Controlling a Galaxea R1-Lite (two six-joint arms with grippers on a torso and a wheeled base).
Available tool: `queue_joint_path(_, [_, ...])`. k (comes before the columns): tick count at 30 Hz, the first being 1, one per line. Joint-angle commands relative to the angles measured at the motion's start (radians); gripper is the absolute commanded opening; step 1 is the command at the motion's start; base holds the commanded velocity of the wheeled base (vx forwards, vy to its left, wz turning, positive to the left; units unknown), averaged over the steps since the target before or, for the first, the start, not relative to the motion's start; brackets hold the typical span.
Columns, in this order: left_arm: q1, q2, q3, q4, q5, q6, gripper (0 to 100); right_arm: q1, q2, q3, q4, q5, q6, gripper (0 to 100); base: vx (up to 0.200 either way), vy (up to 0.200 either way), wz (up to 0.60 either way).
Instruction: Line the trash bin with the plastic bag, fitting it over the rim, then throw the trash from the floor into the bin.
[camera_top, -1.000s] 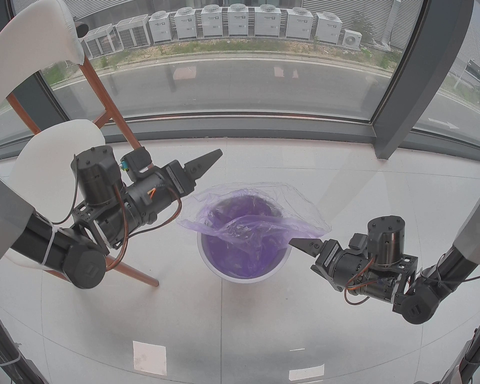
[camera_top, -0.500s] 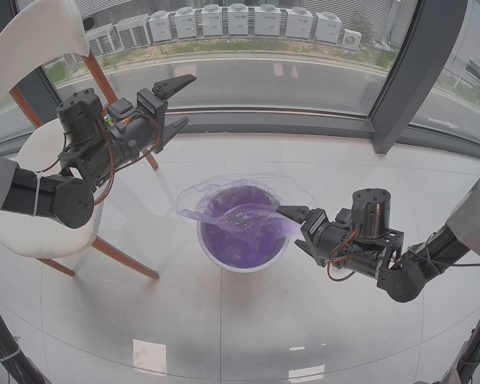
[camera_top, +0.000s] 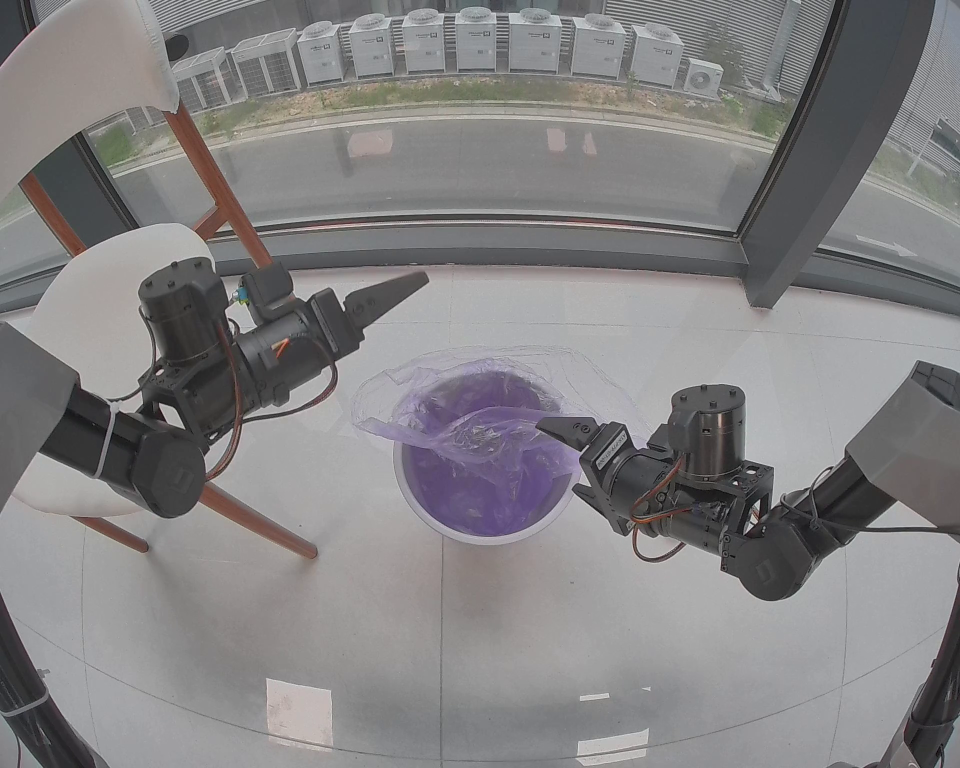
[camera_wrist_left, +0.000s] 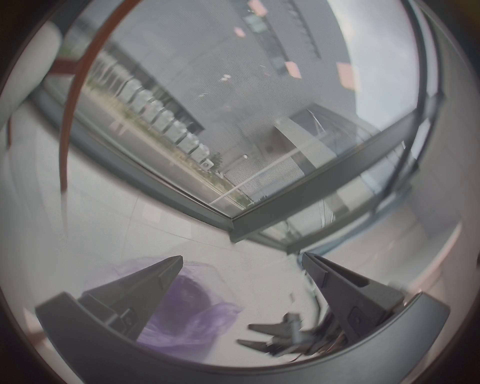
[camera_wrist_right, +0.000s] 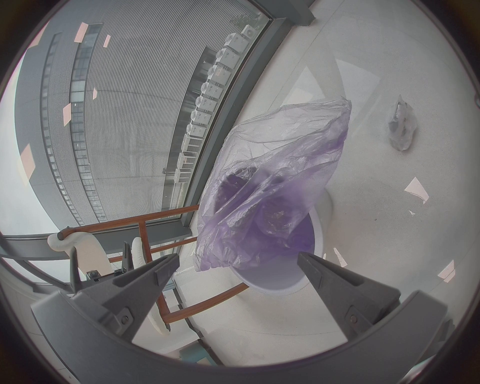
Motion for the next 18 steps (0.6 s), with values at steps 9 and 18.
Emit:
queue_joint_path(9, [0.045,0.359,0.167,-0.49,-0.421,0.823,100,0.016,-0.066,0.054,-0.03,-0.048,-0.024,100,0.0,0.0,0.0])
queue_joint_path(18, [0.012,0.36,0.195,-0.487,-0.516,0.913,100,0.036,-0.109,0.146,-0.045,-0.08,-0.167,100,0.0,0.0,0.0])
